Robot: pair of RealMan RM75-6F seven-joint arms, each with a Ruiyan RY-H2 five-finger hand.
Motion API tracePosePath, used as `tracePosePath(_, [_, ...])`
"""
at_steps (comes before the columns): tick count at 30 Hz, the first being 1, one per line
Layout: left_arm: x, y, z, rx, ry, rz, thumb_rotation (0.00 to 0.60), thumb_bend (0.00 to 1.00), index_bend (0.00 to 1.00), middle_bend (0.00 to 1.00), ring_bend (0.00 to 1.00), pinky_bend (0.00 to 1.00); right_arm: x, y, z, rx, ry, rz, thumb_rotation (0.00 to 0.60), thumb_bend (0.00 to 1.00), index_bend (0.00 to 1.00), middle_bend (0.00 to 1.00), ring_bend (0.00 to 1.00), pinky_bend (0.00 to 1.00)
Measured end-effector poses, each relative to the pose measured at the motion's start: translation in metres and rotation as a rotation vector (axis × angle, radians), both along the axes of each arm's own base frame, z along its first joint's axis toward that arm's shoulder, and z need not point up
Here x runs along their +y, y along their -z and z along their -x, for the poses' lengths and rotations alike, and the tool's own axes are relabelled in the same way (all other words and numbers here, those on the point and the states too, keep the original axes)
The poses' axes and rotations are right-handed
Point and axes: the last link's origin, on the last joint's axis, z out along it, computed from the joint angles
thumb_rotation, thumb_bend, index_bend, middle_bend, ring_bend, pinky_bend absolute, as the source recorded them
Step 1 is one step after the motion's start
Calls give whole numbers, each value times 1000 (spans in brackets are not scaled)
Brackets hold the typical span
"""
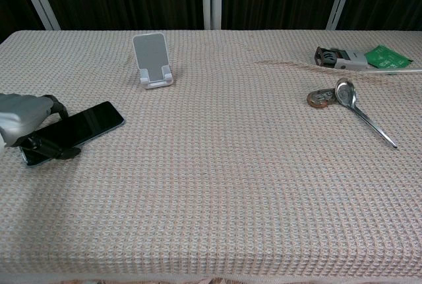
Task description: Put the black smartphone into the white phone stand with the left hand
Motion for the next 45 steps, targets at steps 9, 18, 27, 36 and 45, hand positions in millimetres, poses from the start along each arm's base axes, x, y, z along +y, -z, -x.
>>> tracePosePath(9, [1, -1, -1, -10, 26, 5, 600, 232, 480, 97, 73, 191, 0, -1, 1, 0, 6, 1, 600, 242, 0, 0, 0, 0])
tracePosePath(18, [3, -1, -4, -51, 53, -28, 600, 311, 591, 206, 103, 210, 0, -1, 2, -3, 8, 1, 600, 243, 0, 0, 0, 0])
tracePosePath(27, [7, -5, -5, -52, 88, -49, 600, 324, 594, 454, 206, 264, 0, 0, 3, -6, 8, -2, 600, 242, 0, 0, 0, 0])
tracePosePath(36, [8, -9, -4, -31, 176, -60, 600, 335, 610, 610, 414, 409, -1, 0, 3, -5, 4, -1, 600, 242, 0, 0, 0, 0])
tracePosePath(45, [9, -11, -2, -27, 209, -56, 600, 341, 646, 664, 442, 404, -1, 1, 2, -6, -1, 1, 600, 242, 0, 0, 0, 0])
